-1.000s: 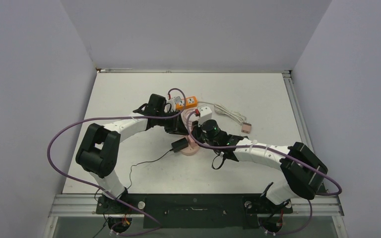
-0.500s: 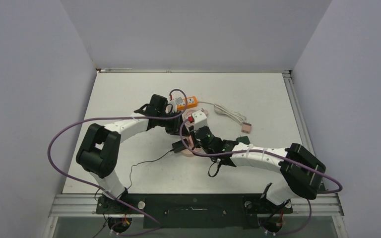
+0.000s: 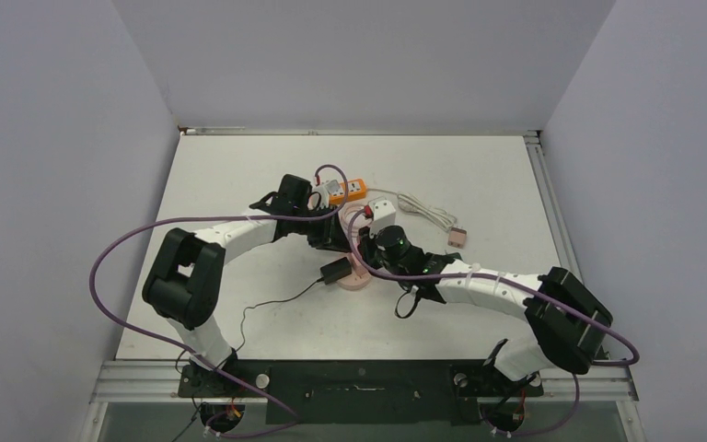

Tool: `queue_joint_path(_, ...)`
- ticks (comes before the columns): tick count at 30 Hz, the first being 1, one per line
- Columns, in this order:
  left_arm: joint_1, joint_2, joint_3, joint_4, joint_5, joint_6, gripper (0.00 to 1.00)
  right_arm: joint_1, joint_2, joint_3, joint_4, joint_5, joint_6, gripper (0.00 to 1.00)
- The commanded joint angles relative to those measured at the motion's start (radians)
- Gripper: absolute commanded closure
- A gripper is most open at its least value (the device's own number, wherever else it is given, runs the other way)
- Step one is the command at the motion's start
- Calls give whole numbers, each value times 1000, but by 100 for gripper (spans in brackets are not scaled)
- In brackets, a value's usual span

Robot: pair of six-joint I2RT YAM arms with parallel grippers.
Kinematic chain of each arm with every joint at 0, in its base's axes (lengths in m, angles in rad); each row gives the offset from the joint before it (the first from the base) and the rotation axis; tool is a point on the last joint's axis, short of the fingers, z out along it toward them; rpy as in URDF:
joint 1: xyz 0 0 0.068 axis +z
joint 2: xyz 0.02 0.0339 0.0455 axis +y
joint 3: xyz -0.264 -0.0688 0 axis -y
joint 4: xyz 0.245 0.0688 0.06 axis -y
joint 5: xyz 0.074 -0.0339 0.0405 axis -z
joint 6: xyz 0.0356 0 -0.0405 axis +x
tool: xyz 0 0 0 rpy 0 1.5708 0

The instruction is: Pull the plug off the socket

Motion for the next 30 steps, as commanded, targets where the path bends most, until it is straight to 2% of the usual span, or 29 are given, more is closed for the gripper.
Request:
queue_joint_path(1,-1,59,-24,-89,-169,74,83,-43,-49,-14,84,-97,42,95)
queue_joint_path(7,-1,62,-23,-90,-172,75,83,-31,-54,-17,84,-65,27,95)
queue_joint_path(17,-1,67,-21,-94,-172,77,83,87,-49,15,46,138,-56,95)
queue_joint_path(20,-1,68,-20,-95,-172,78,83,69,-56,13,46,105,-32,95)
queue_joint_path(25,-3,71,-20,-97,-172,77,83,-35,-97,-29,94,-79,43,95)
queue_joint_path(30,-4,72,-21,-97,-175,77,84,-88,-99,-48,114,-162,78,95)
